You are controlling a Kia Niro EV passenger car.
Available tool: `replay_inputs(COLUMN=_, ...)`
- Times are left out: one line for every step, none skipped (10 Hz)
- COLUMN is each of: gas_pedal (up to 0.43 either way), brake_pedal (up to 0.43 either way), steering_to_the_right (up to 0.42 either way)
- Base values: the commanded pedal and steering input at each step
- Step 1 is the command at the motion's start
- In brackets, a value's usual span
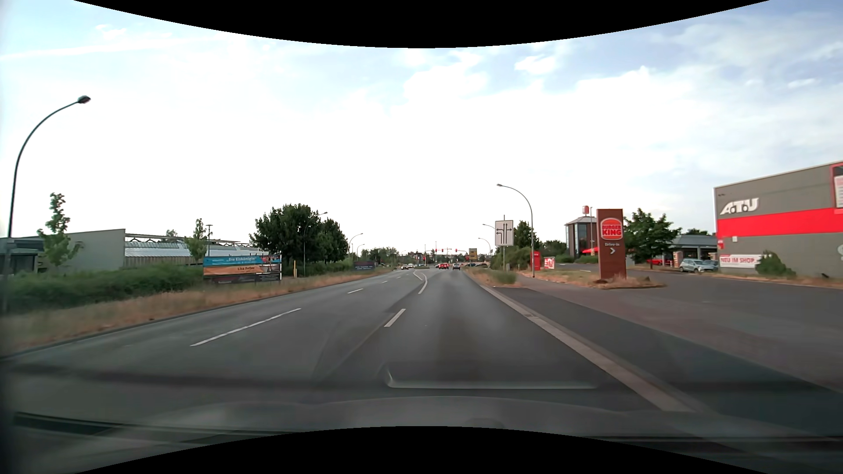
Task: Follow the waypoints while adhering to traffic rules and regulations
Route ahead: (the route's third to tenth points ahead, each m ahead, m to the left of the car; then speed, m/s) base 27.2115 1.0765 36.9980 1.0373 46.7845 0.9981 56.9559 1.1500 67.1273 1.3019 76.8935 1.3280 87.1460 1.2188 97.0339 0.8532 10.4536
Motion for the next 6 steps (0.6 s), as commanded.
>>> replay_inputs(gas_pedal=0.0, brake_pedal=0.0, steering_to_the_right=0.002)
replay_inputs(gas_pedal=0.0, brake_pedal=0.0, steering_to_the_right=0.002)
replay_inputs(gas_pedal=0.0, brake_pedal=0.0, steering_to_the_right=0.002)
replay_inputs(gas_pedal=0.0, brake_pedal=0.0, steering_to_the_right=0.002)
replay_inputs(gas_pedal=0.0, brake_pedal=0.0, steering_to_the_right=0.0)
replay_inputs(gas_pedal=0.0, brake_pedal=0.0, steering_to_the_right=0.0)
